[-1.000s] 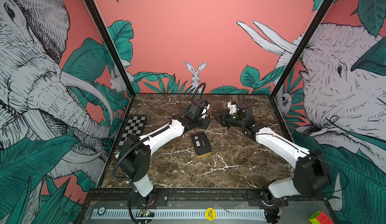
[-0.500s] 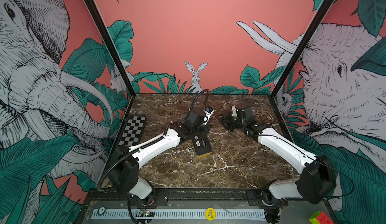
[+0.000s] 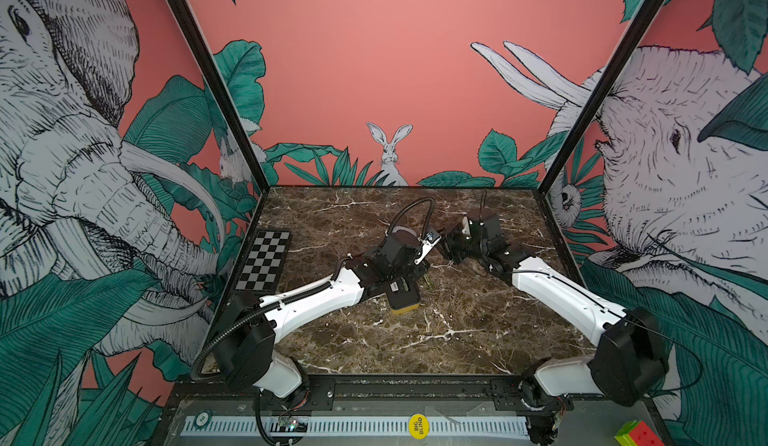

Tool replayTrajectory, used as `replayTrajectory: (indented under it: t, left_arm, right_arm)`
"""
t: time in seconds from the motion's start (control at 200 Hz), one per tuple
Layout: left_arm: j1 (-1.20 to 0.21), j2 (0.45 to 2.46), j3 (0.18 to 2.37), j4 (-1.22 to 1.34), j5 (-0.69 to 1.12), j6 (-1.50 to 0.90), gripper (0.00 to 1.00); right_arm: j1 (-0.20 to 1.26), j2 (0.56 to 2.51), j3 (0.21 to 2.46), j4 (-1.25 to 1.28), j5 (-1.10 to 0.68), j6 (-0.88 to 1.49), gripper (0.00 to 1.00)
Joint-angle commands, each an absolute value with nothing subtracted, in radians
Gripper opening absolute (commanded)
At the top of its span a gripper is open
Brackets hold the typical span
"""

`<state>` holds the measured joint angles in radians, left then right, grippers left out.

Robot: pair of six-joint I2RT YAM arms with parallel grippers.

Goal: Insert the battery into the alarm
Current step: Install the cover on the alarm.

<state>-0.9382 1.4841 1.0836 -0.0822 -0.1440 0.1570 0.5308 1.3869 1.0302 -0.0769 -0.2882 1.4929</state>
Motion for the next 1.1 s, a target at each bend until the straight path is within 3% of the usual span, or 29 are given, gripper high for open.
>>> replayTrajectory:
  t: [0.0,0.155,0.44,0.92,1.095]
  left_arm:
    - [-0.949,1.439,1.068,-0.048,-0.191,0.217,0.00]
    - [-0.959,1.434,1.064,-0.037,-0.221,0.243,0.00]
    - [-0.975,1.436,1.069,-0.047,-0.260,0.295,0.00]
    - [-0.986,1.421,1.063,-0.080,-0.280,0.364,0.00]
    - [-0.988,1.403,1.052,-0.082,-0.267,0.400,0.11]
  right_arm:
    - [0.538,1.385,1.014,-0.009,-0.296,1.528,0.29]
    - [0.539,1.389,0.991,0.018,-0.319,1.549,0.22]
    - [0.540,1.396,0.983,0.041,-0.356,1.550,0.22]
    - [0.541,1.405,0.954,0.079,-0.380,1.566,0.07]
    - [0.540,1.419,0.947,0.113,-0.397,1.580,0.02]
